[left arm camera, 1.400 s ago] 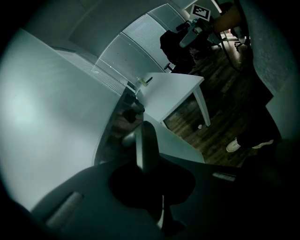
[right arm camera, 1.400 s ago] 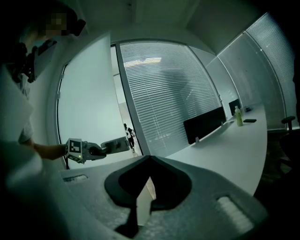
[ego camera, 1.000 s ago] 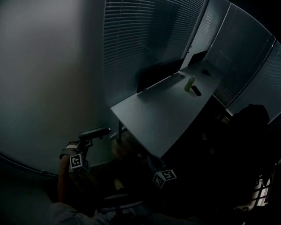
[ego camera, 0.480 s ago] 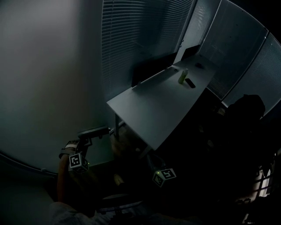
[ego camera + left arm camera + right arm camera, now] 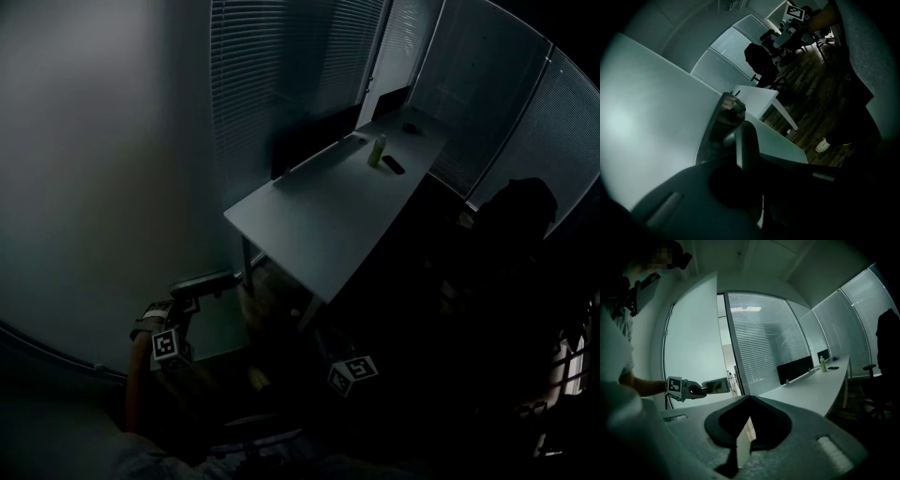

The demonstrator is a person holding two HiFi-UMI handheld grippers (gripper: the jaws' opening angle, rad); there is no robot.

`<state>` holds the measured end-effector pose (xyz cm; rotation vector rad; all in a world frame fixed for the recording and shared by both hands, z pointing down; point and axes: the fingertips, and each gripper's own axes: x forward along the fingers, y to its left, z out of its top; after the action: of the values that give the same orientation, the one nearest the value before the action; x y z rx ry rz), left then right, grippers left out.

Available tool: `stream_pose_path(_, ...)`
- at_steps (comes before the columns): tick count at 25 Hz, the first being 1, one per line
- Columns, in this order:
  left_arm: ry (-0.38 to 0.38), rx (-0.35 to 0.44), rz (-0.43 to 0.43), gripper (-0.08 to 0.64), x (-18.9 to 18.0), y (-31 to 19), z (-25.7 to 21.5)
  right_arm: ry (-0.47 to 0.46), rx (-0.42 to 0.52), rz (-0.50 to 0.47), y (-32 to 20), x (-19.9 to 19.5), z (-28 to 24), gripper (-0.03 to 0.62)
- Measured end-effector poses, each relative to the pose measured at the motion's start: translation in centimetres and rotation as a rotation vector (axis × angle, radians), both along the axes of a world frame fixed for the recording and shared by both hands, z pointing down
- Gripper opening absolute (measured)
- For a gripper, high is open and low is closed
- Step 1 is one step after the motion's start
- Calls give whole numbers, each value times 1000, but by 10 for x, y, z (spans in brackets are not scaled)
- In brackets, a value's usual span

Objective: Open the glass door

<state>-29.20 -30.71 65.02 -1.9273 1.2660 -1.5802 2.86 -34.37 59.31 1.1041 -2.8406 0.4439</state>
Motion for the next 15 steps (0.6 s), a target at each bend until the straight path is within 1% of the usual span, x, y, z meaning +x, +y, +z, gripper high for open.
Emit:
stream_pose_path(3, -9, 11, 15, 3, 9, 9, -1, 9, 11, 0, 19, 7, -5, -2)
stream_pose_path(7, 17, 15, 36, 3, 22, 20, 3, 21, 19, 5, 39, 18, -2, -2)
stream_pose_path(10, 4, 16, 50, 5, 28, 30, 0, 21, 26, 13, 52, 24, -5, -2)
stream_pose_path(12, 19, 11, 56, 5, 35, 39, 3, 19, 31, 15, 62, 29, -7, -2)
stream_pose_path(15, 0, 13, 67, 5, 41, 54, 2, 17, 38, 10, 79, 34, -10, -2)
